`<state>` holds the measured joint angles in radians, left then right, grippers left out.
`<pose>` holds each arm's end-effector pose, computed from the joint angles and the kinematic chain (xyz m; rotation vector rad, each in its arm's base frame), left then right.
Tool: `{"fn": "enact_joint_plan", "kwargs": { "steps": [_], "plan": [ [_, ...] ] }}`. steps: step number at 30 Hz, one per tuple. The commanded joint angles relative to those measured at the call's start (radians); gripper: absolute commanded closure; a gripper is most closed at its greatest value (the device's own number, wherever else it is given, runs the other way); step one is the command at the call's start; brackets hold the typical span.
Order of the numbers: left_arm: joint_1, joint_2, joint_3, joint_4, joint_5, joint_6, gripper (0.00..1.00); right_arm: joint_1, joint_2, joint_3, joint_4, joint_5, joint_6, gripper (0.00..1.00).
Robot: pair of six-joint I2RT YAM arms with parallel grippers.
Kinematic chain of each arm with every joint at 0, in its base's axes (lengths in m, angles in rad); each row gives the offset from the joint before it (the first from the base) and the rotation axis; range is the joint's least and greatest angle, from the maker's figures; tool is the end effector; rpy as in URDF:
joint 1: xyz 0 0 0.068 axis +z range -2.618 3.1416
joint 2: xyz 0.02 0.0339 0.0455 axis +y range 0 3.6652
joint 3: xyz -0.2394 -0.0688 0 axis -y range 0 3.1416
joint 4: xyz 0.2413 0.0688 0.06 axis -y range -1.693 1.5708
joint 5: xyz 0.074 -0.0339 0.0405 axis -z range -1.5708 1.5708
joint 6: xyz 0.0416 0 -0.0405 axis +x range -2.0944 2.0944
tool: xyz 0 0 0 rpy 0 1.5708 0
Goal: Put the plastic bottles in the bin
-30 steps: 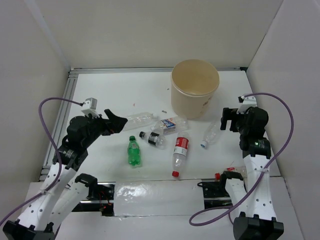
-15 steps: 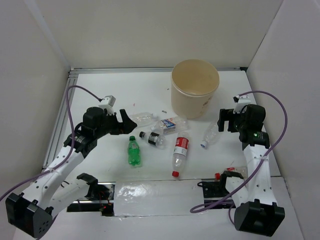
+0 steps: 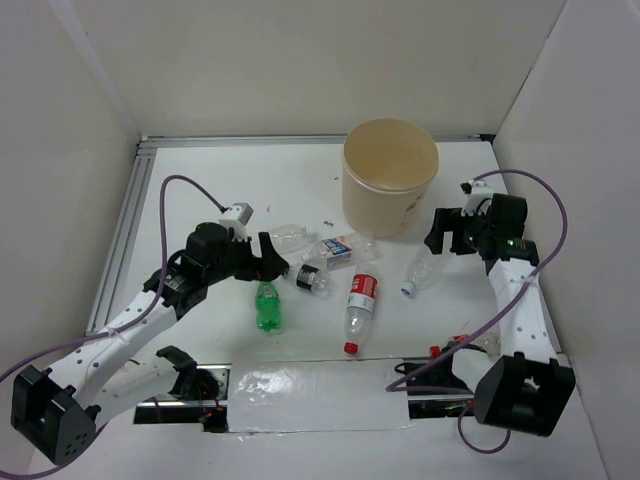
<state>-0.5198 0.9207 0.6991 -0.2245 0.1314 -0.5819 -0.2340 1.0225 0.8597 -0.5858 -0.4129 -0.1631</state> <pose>0.1949 -0.1178 0.2598 0.0220 2.1135 -0.8150 0.2229 -0.0360 0.2616 -0.1255 2.2542 0.2683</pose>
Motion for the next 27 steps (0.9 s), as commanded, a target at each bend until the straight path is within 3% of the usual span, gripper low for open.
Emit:
{"fn": "enact_joint_plan", "kwargs": {
  "steps": [1, 7, 10, 12, 16, 19, 27],
  "plan": [
    [-0.029, 0.006, -0.001, 0.05, -0.041, 0.002, 0.0, -0.005, 0.085, 0.081, -0.031, -0.099, -0.184, 0.0],
    [-0.078, 0.006, 0.01, 0.037, -0.078, 0.034, 0.0, -0.005, 0.084, 0.072, -0.108, -0.191, -0.367, 0.02],
    [-0.101, 0.006, 0.001, 0.037, -0.087, 0.044, 0.0, -0.005, 0.083, 0.061, -0.085, -0.205, -0.321, 0.09],
    [-0.111, 0.006, -0.01, 0.048, -0.087, 0.053, 0.0, 0.004, 0.114, 0.07, -0.094, -0.173, -0.311, 0.09],
    [-0.129, 0.026, -0.019, 0.057, -0.096, 0.053, 0.0, 0.025, 0.211, 0.11, -0.158, -0.182, -0.303, 0.0],
    [-0.138, 0.026, -0.02, 0.057, -0.108, 0.053, 0.0, 0.025, 0.22, 0.098, -0.062, -0.043, -0.164, 0.02],
    [-0.138, 0.017, -0.03, 0.066, -0.108, 0.062, 0.0, 0.025, 0.292, 0.045, 0.024, 0.039, 0.068, 0.03]
  ]
}}
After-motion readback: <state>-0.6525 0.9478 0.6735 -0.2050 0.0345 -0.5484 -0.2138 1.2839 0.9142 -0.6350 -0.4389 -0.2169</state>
